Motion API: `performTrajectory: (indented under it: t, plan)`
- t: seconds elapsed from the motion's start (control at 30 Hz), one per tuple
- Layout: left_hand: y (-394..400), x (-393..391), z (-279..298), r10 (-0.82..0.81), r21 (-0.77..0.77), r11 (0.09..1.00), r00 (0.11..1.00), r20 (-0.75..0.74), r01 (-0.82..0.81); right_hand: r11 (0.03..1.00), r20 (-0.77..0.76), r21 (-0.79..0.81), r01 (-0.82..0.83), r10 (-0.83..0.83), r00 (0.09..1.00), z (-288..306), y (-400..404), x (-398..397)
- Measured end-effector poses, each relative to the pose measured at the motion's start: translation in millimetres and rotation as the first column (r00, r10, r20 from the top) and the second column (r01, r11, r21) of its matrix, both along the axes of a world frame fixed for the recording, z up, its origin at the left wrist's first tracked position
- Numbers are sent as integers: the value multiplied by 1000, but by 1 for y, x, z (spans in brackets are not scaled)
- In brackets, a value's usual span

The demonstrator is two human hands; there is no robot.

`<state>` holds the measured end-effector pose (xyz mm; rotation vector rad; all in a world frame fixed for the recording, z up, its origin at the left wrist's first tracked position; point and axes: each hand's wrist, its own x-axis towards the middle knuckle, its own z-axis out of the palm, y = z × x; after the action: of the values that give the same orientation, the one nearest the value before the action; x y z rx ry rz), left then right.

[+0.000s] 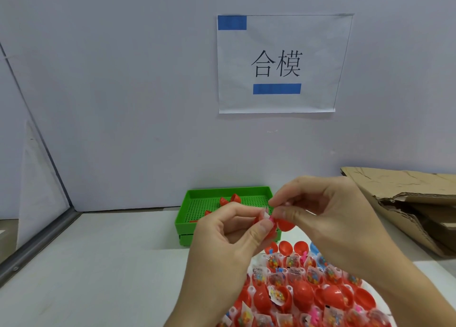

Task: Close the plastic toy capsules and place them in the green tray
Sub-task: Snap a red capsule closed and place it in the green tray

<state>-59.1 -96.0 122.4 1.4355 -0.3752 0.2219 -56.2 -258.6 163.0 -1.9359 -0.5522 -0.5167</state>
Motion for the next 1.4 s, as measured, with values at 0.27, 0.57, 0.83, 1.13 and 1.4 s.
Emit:
performTrajectory:
  t: [0.27, 0.57, 0.83, 1.13, 1.4]
  plan:
    - [0, 0, -2, 51, 99, 994, 998, 30, -53, 996, 35, -75, 40, -38, 999, 4, 3, -4]
    - [1, 0, -1, 31, 135, 990, 999, 22, -33, 993, 46, -103, 52, -48, 998, 4, 3, -5]
    - [0, -2, 0, 23, 150, 988, 999, 30, -27, 999, -104, 22, 24, -21, 994, 2, 0, -2]
    - [0, -2, 3, -30, 96, 995, 1000, -9, 31, 991, -222, 121, -55, 81, 972, 2, -3, 0]
    - [-1, -3, 4, 5, 41, 999, 1000, -14, -5, 992, -175, 107, -67, 85, 981, -2, -6, 3]
